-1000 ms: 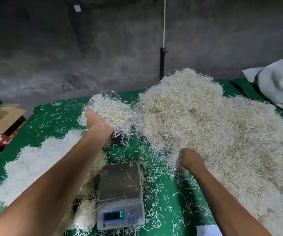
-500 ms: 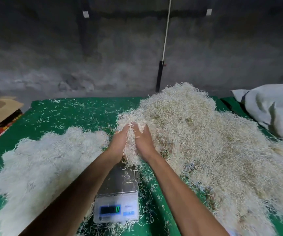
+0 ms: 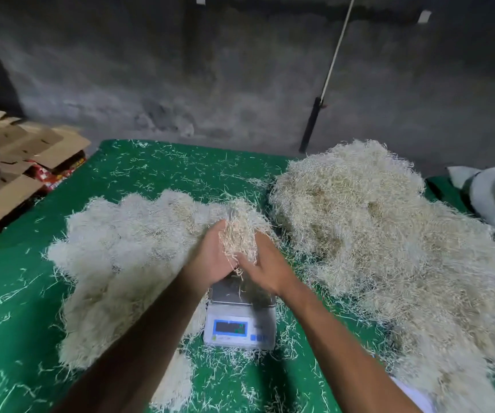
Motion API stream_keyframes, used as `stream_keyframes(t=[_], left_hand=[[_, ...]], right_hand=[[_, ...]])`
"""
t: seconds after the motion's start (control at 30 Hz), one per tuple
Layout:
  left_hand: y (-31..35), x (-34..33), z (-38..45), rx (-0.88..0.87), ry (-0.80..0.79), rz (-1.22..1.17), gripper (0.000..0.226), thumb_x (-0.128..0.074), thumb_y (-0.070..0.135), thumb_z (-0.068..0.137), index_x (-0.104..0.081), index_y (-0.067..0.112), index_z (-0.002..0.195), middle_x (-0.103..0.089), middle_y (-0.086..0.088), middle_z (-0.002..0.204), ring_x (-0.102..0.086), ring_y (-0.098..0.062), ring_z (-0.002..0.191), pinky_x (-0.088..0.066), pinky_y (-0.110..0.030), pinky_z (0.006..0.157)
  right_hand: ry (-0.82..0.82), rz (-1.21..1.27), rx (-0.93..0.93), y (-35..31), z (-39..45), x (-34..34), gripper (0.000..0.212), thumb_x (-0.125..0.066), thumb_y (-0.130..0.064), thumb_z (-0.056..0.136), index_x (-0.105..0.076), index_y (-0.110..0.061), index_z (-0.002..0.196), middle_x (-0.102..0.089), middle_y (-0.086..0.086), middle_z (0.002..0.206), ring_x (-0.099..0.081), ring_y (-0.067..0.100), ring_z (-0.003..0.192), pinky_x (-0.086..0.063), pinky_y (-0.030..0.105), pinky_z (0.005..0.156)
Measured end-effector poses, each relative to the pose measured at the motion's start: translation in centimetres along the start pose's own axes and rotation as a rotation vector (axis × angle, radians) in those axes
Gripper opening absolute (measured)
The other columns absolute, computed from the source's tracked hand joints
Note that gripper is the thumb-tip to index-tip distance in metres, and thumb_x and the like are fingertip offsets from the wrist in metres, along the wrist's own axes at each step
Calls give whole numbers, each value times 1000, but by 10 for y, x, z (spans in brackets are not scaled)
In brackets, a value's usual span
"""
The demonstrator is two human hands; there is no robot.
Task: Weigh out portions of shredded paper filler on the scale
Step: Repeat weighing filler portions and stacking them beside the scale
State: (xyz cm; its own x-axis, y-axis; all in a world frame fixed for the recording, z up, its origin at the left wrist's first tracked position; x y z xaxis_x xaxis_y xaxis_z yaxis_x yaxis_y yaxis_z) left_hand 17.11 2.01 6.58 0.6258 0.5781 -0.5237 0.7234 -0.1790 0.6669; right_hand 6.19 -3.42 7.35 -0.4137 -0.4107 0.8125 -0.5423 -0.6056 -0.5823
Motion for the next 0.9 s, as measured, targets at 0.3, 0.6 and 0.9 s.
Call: stream_keyframes(t=[0.3,0.6,0.9], left_hand=[[-32,79,19,-95,306,207,41,-69,10,94,-58,6,134,-61,-9,115,-64,-23,98,-64,-40,79],[-69,136,-1,-394,308,1405,44,-68,25,93,-58,25,136,-53,2,142,-46,-21,133,-35,-31,112],[-148,189,-25,-174,81,2177,127,-65,65,82,31,22,153,44,-12,155,36,-34,145,12,-62,120]], right_hand=[[-14,-352,-129,45,4,-44,56,-64,-20,98,-35,-15,145,-52,8,123,-60,17,86,-61,40,82],[205,-242,-167,40,-12,-54,98,-44,-82,89,-16,-18,158,-45,14,152,-61,34,120,-57,55,88],[146,-486,7,-28,-8,-96,70,-18,-57,106,0,-20,162,-3,2,170,-2,26,157,0,59,126]])
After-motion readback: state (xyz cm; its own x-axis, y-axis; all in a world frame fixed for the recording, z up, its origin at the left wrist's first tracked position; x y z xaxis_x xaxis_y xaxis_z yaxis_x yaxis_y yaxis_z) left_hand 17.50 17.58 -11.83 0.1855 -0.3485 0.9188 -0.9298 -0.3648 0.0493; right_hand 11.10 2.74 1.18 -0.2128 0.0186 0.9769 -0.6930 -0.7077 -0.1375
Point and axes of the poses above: each hand's wrist, its own z-axis towards the middle knuckle, its own x-axis out of the back of the hand, y = z × x, the point moved 7 cm from there along z, towards the middle knuckle
